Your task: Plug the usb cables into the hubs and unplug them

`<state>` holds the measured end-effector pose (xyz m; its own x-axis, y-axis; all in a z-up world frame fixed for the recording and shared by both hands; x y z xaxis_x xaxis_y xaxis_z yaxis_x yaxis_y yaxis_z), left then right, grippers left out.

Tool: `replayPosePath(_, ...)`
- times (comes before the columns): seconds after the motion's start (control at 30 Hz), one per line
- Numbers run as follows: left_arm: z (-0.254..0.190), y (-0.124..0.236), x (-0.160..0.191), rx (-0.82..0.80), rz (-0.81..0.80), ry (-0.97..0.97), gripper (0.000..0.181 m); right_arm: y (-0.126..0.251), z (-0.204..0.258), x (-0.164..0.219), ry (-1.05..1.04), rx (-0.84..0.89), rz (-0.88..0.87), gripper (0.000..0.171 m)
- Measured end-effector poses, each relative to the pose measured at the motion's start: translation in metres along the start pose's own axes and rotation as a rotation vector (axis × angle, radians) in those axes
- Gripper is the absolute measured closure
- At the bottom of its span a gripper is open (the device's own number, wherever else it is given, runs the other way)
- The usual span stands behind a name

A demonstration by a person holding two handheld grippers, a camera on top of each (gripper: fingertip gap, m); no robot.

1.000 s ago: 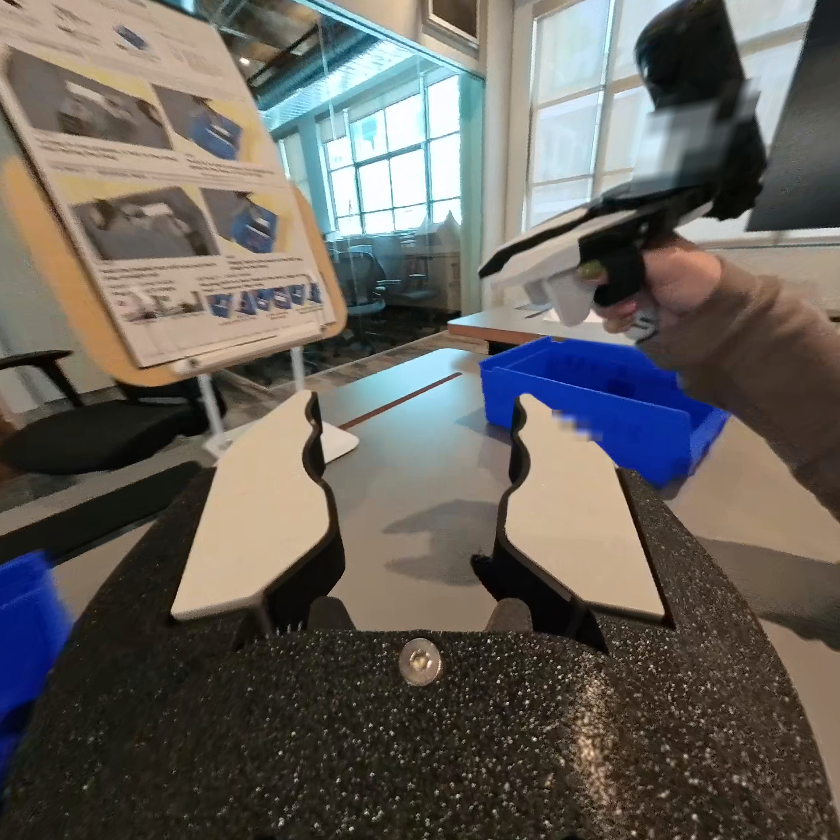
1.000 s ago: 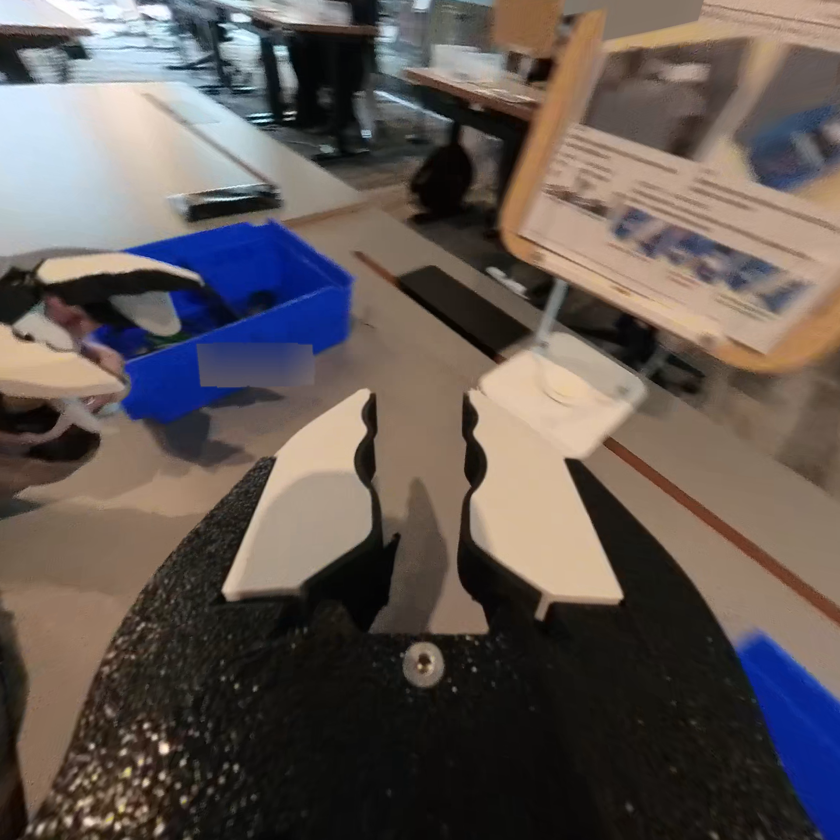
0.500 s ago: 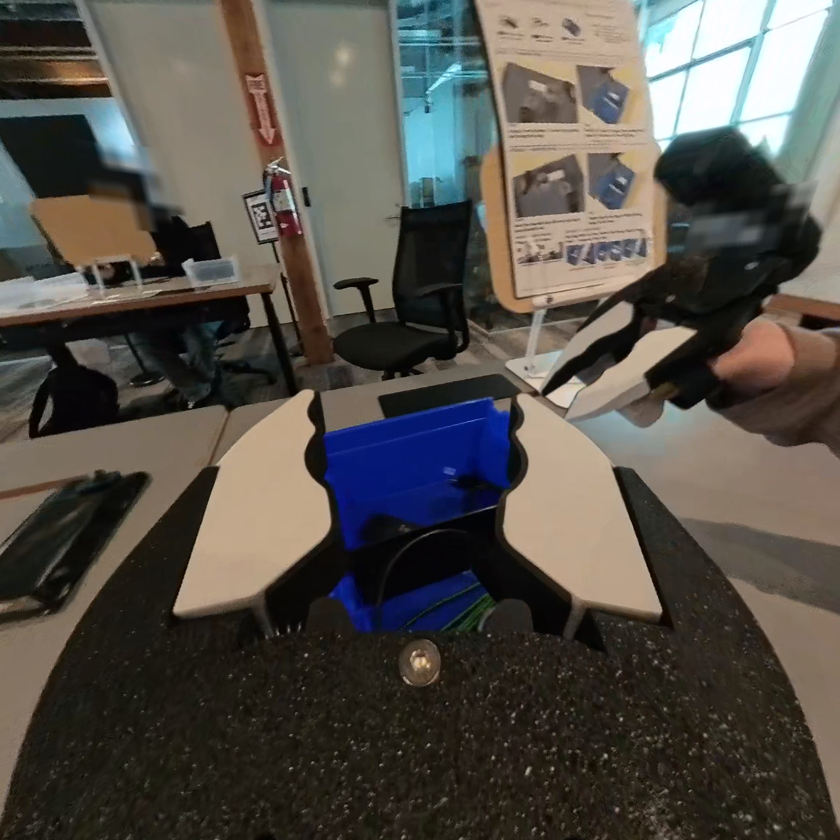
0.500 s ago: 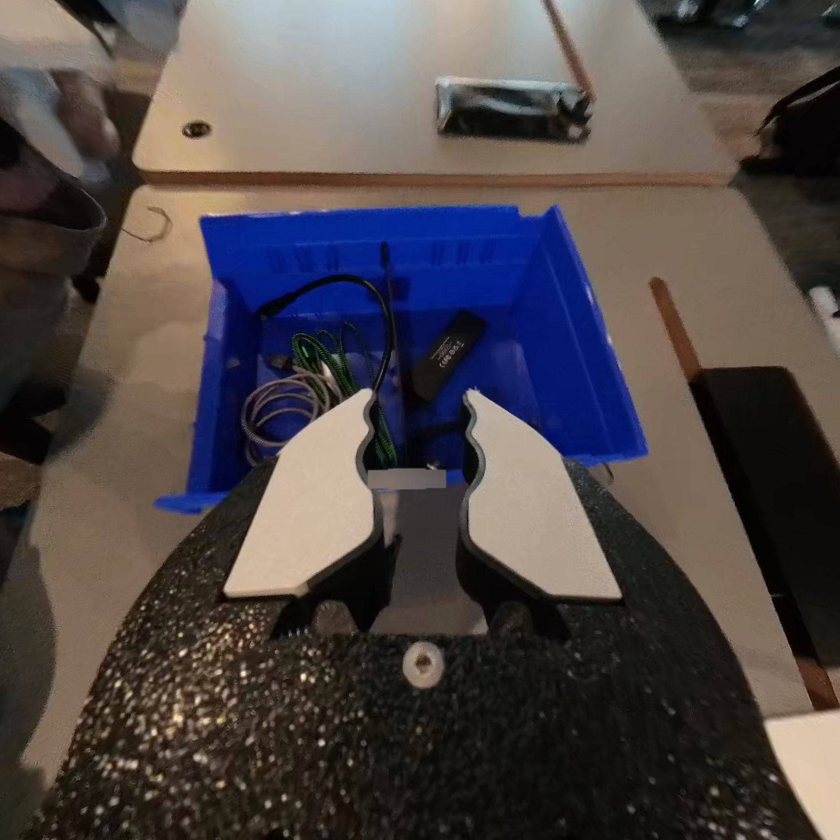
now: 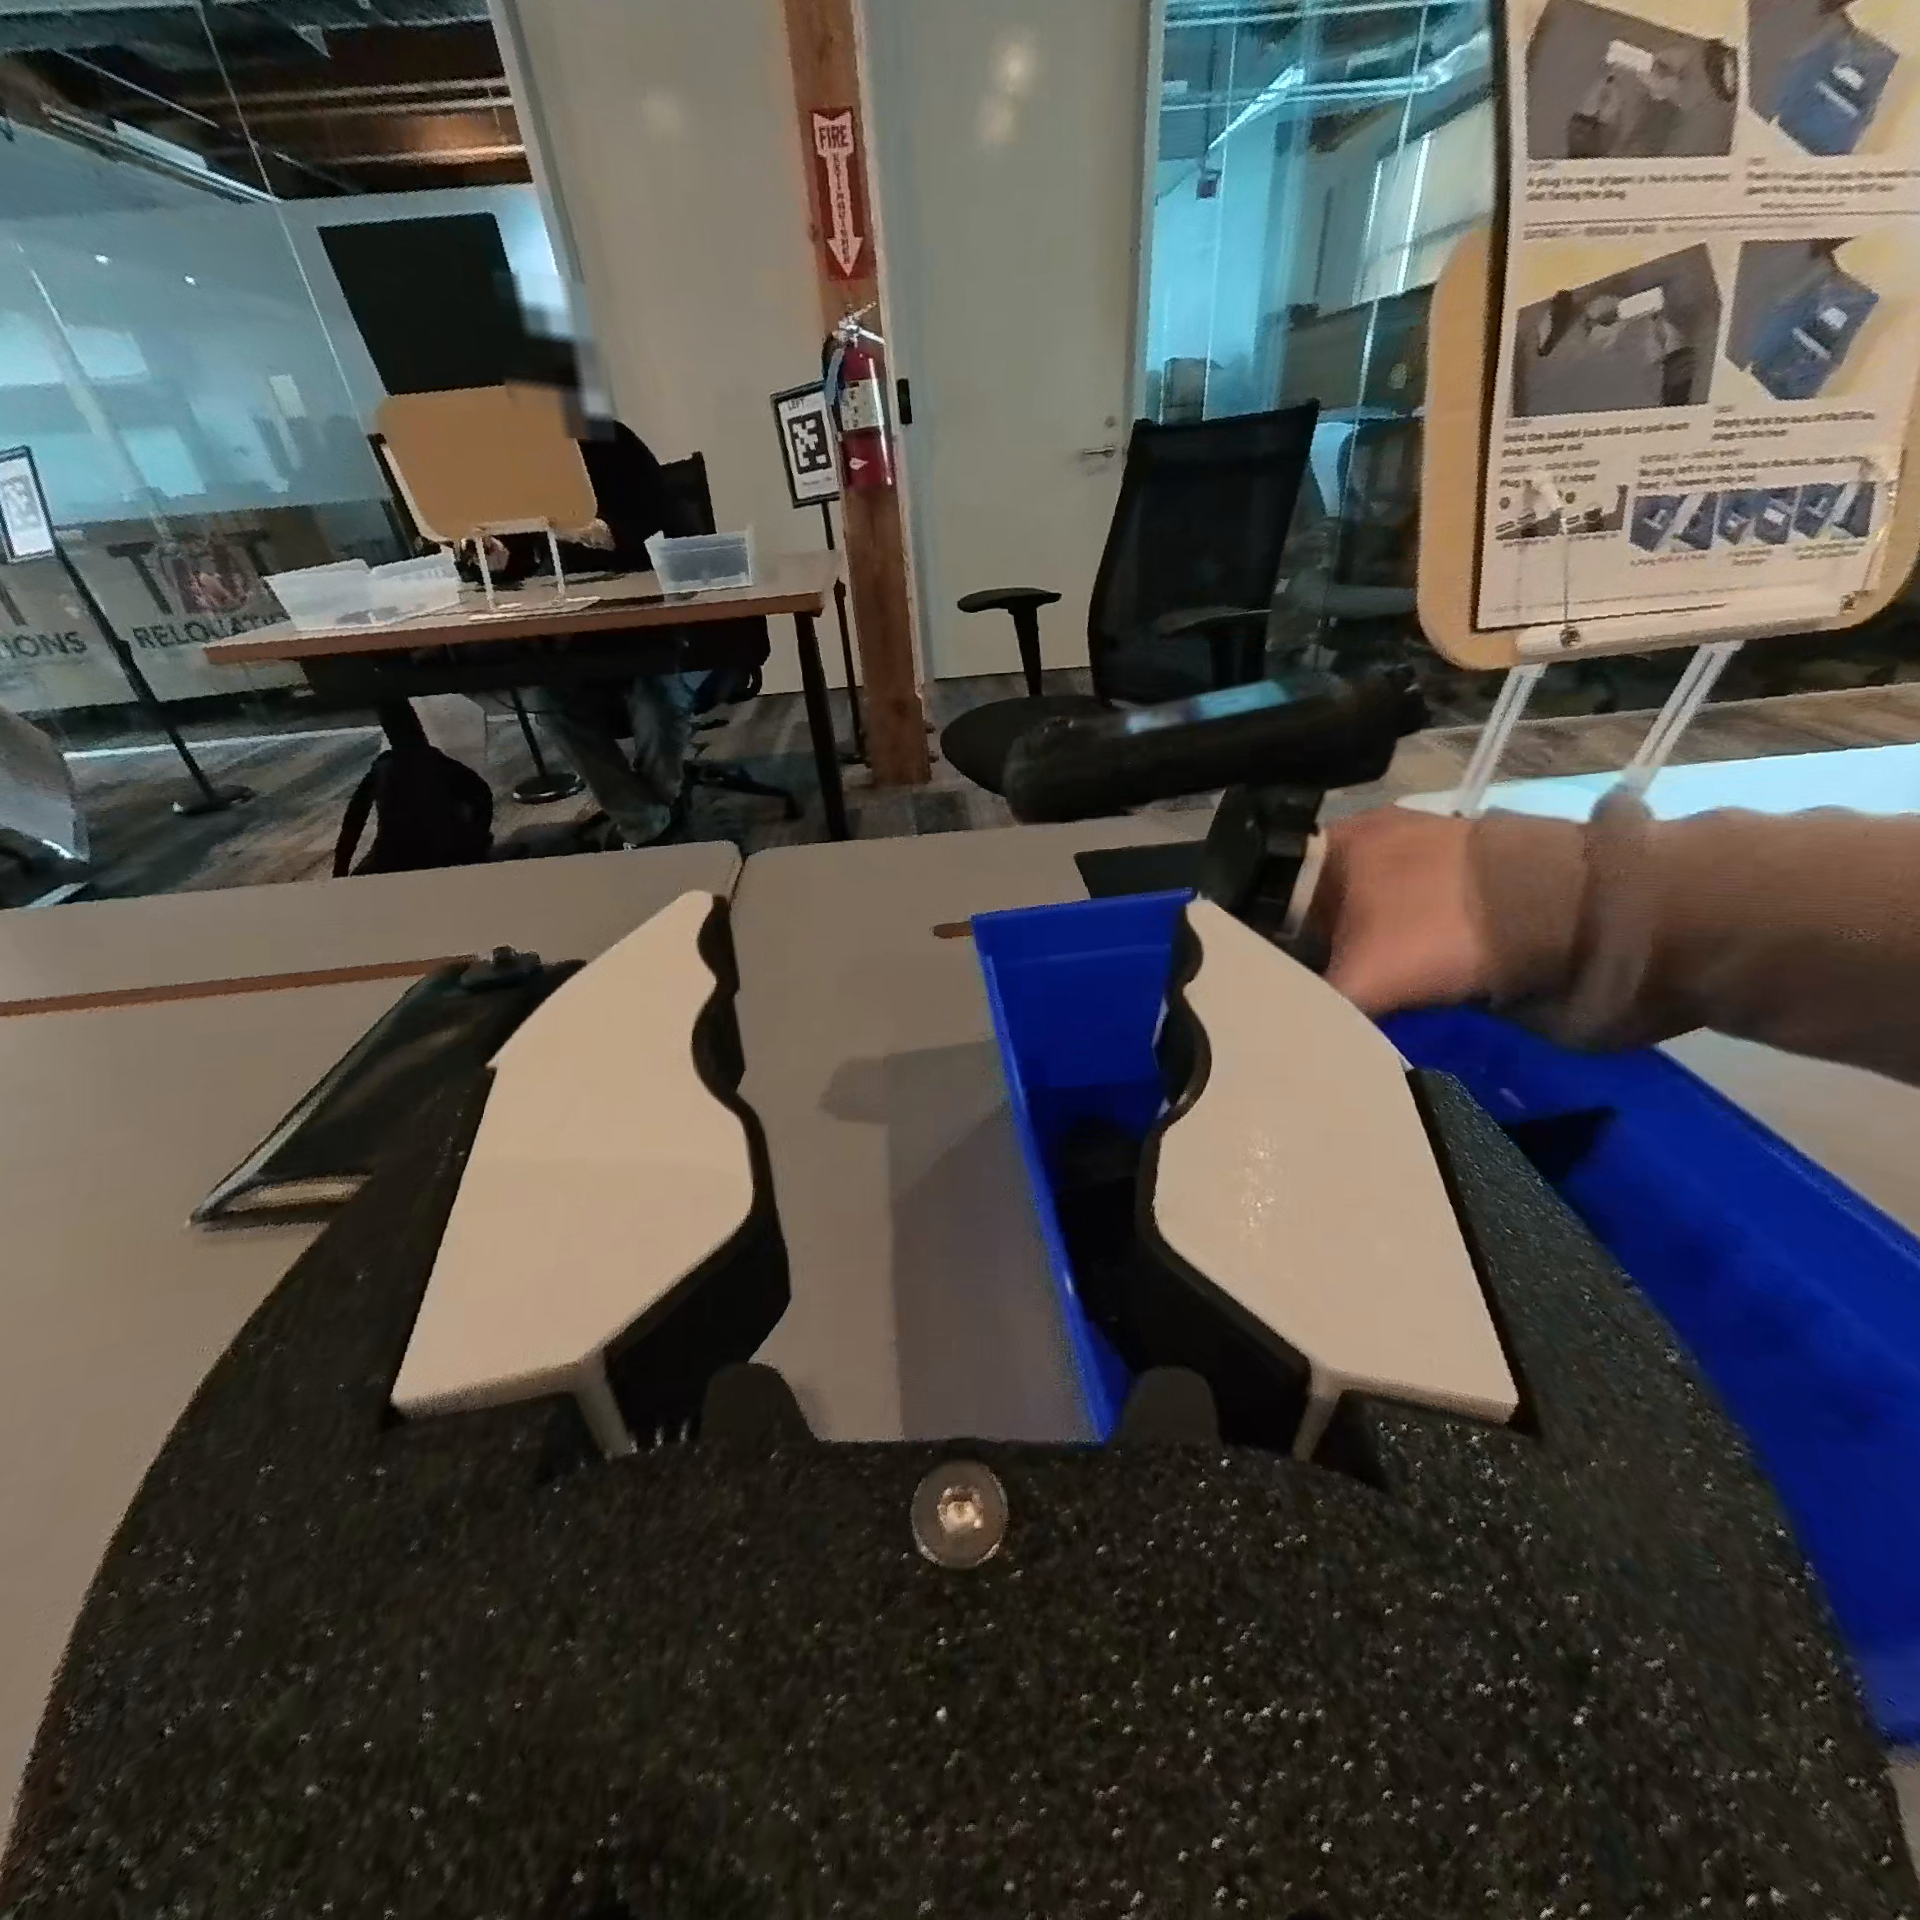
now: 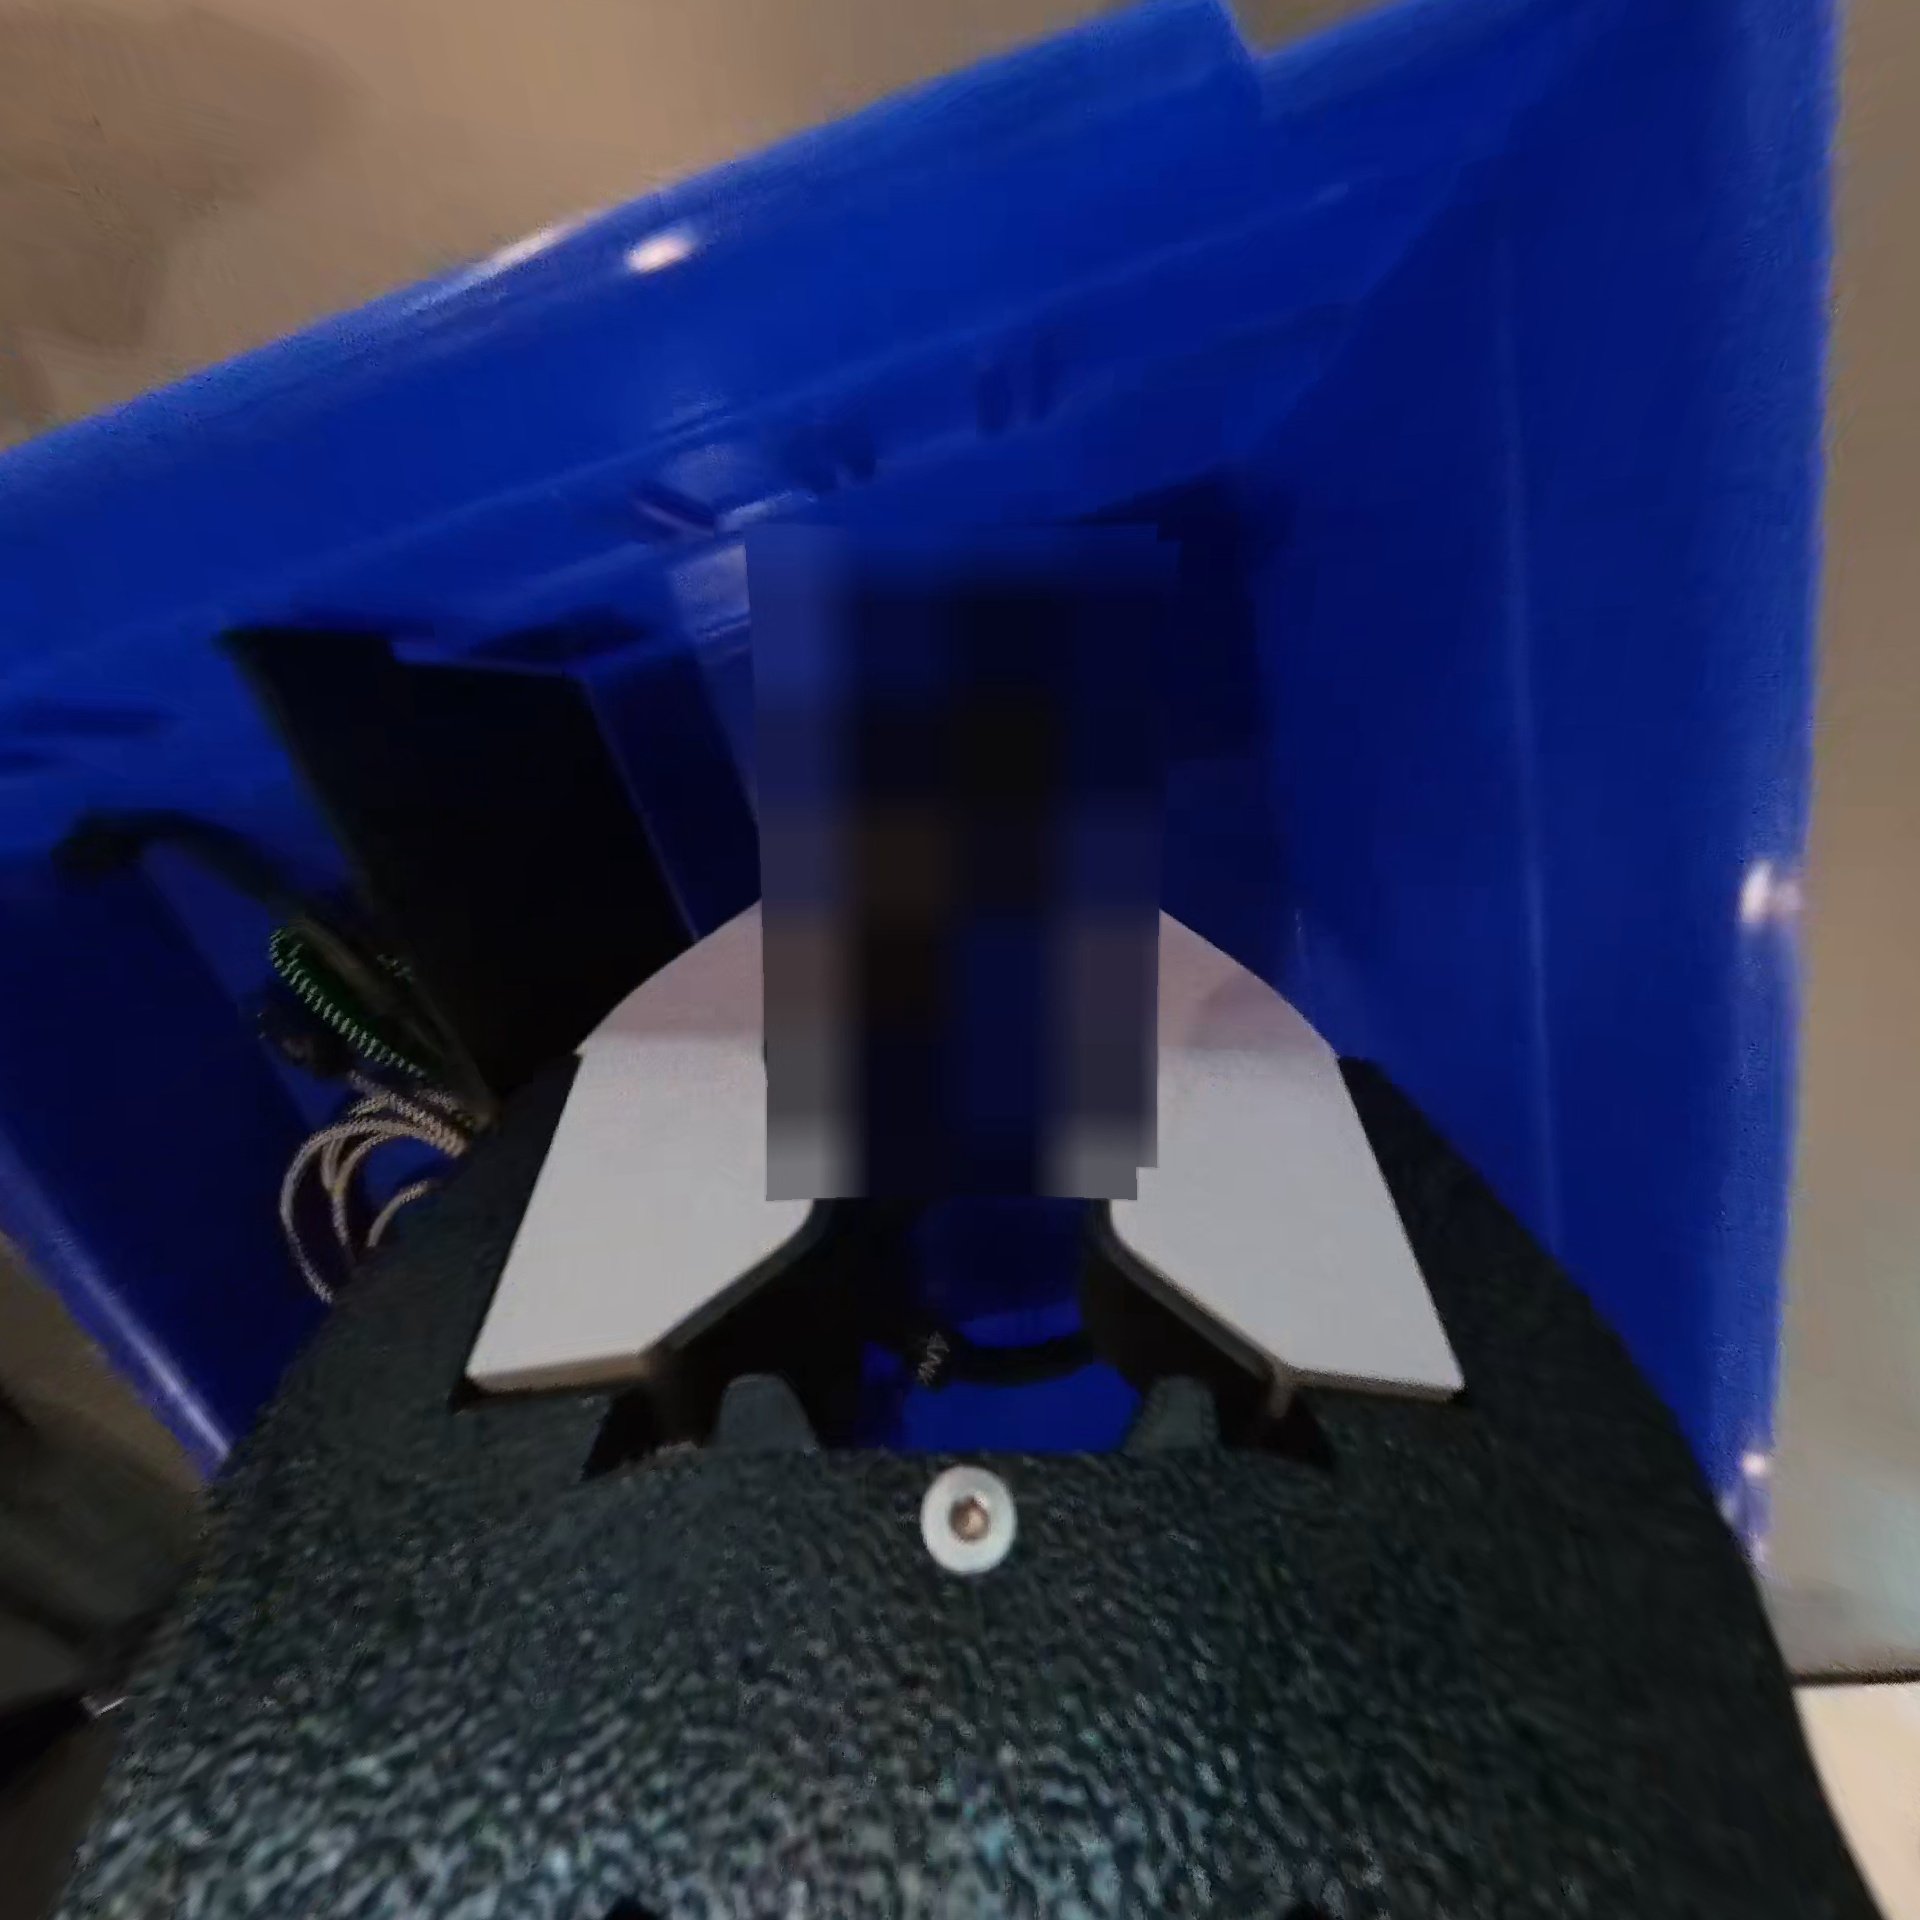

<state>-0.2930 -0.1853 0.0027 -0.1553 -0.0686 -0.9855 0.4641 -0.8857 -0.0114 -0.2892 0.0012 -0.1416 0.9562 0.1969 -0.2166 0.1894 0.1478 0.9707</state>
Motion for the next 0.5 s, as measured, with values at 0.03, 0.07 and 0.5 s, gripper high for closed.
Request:
replayPosePath(0.03,0.002,0.000,0.002,-0.005,0.004,0.001,0.101,-0.007,-0.001,0.000,-0.020,0.006,0.036,0.114)
replayPosePath(0.07,0.003,-0.001,0.003,-0.007,0.005,0.004,0.101,-0.013,-0.002,0.001,-0.043,0.010,0.068,0.109)
replayPosePath(0.5,0.008,0.005,-0.001,0.016,-0.047,0.064,0.102,-0.035,0.004,-0.006,-0.041,0.081,0.123,0.133)
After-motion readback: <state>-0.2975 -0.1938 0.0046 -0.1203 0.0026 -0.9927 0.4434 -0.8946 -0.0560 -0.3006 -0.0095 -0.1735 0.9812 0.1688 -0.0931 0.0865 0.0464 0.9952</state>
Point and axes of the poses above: each gripper's, where its closed fingertips meet, y back along the fingers, x out of its underside, z = x × y across the jaws, the point moved 4 cm from there along y, back along the fingers, and after that the axes turned 6 degrees about -y, right-handed, at the moved point
